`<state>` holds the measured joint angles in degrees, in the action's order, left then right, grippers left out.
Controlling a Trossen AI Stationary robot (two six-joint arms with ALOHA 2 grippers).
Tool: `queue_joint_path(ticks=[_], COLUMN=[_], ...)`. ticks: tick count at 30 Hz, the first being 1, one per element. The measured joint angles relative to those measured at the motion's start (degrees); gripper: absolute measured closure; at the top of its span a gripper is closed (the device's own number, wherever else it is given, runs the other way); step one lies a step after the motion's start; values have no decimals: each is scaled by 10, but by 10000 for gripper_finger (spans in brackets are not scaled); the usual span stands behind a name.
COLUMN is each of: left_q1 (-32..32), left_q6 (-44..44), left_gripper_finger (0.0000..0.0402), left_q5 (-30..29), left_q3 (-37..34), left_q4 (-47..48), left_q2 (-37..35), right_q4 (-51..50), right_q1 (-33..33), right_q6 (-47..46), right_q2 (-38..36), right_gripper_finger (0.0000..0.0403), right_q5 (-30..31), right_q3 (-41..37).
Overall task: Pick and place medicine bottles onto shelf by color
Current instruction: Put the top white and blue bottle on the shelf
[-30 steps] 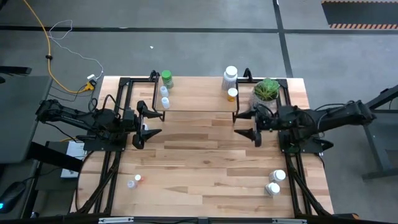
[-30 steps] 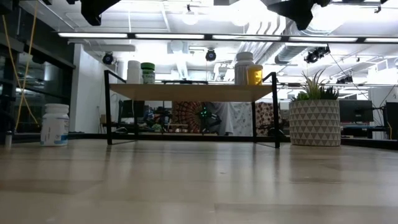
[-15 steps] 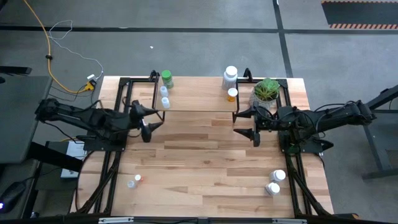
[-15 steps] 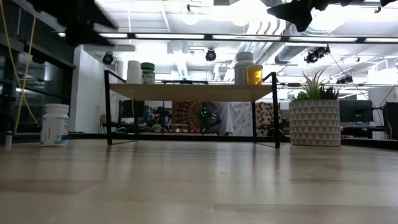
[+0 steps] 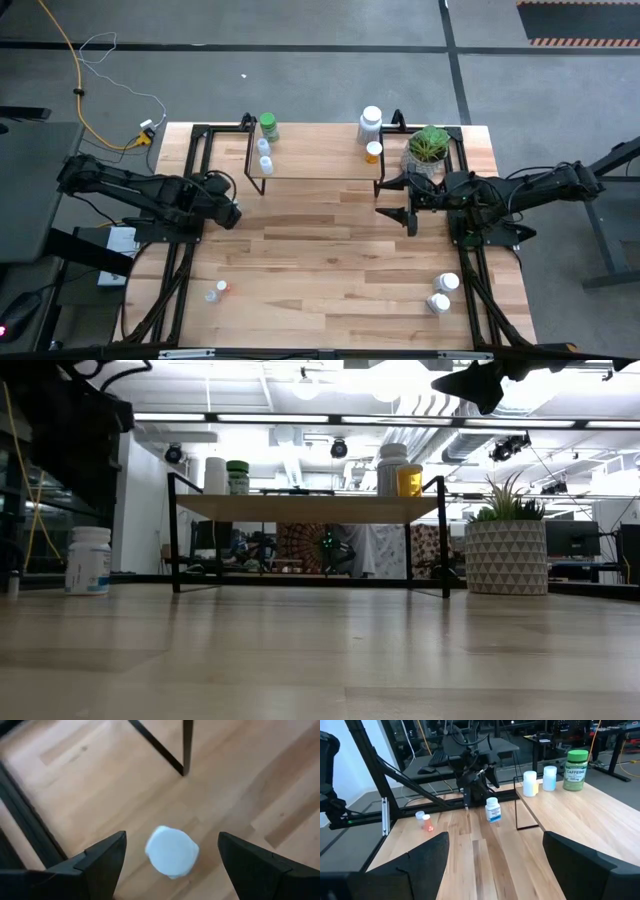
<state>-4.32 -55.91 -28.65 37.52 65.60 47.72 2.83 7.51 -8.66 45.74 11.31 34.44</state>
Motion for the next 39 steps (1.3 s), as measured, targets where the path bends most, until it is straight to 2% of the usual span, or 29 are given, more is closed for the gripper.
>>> queue_joint_path(ticks=[14,21,28,33,39], left_q1=[149,186,197,197,197], left_q6=[136,189,221,221,221], left_gripper_finger=[96,96,100,141,227], left_q5=[132,171,202,214,222], left_q3=[0,0,0,0,0], left_q4=[-17,-21,-31,-27,-28], left_q2=[85,118,123,123,123], right_q4=[-2,-5,-5,-5,-5], right_q1=[0,0,0,0,0], right_q6=[-3,-3,-3,-2,-2], right_q2=[0,0,0,0,0], right_gripper_finger=[89,89,89,89,89], right_q5=[11,12,12,12,12], right_q3=[1,1,1,1,1])
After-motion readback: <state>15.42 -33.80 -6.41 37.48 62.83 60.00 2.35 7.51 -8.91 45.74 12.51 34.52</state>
